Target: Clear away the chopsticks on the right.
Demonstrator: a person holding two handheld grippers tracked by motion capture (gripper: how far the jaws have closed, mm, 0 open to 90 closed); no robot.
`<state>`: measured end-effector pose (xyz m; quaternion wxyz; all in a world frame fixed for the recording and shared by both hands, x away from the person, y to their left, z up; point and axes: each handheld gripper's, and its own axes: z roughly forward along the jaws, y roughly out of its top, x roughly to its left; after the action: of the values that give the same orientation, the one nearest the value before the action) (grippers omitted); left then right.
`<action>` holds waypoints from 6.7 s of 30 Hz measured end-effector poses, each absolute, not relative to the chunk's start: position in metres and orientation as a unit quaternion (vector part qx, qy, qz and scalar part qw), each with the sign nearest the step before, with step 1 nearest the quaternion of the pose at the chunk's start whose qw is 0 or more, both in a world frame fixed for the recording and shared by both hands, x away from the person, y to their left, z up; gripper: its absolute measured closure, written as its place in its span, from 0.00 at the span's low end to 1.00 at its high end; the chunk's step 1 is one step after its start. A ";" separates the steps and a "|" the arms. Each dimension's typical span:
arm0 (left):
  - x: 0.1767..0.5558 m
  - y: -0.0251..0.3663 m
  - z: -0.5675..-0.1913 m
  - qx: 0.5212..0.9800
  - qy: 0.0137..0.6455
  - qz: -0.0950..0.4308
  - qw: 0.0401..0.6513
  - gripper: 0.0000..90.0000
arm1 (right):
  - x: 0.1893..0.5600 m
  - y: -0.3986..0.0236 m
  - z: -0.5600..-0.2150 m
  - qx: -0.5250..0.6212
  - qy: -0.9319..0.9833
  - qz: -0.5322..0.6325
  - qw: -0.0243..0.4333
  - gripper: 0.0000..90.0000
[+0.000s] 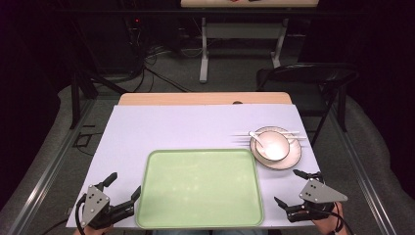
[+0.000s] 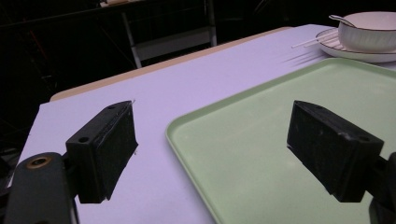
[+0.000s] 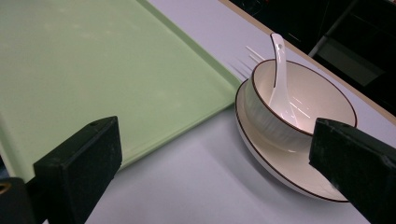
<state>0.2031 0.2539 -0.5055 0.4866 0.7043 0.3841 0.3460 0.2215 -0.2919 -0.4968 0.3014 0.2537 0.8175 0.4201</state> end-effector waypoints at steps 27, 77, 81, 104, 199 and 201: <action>0.204 0.254 -0.506 0.704 0.386 0.344 0.487 0.17 | 0.259 -0.291 -0.453 0.283 0.842 0.368 0.275 0.00; 0.205 0.253 -0.506 0.708 0.383 0.340 0.487 0.17 | 0.475 -0.309 -0.416 0.330 0.907 0.176 0.194 0.05; 0.205 0.253 -0.506 0.709 0.382 0.340 0.486 0.17 | 0.486 -0.308 -0.427 0.333 0.912 0.151 0.186 0.22; 0.205 0.253 -0.506 0.710 0.381 0.340 0.485 0.17 | 0.519 -0.299 -0.483 0.295 0.949 0.053 0.099 0.77; 0.205 0.252 -0.506 0.712 0.377 0.344 0.482 0.17 | 0.377 -0.227 -0.403 0.353 0.918 0.102 0.148 0.93; 0.205 0.252 -0.506 0.712 0.377 0.344 0.482 0.17 | 0.371 -0.222 -0.407 0.355 0.918 0.101 0.146 0.93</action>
<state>0.2048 0.2520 -0.5058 0.4817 0.7121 0.3772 0.3443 0.3710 -0.2219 -0.4074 0.1460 0.3551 0.9178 0.1010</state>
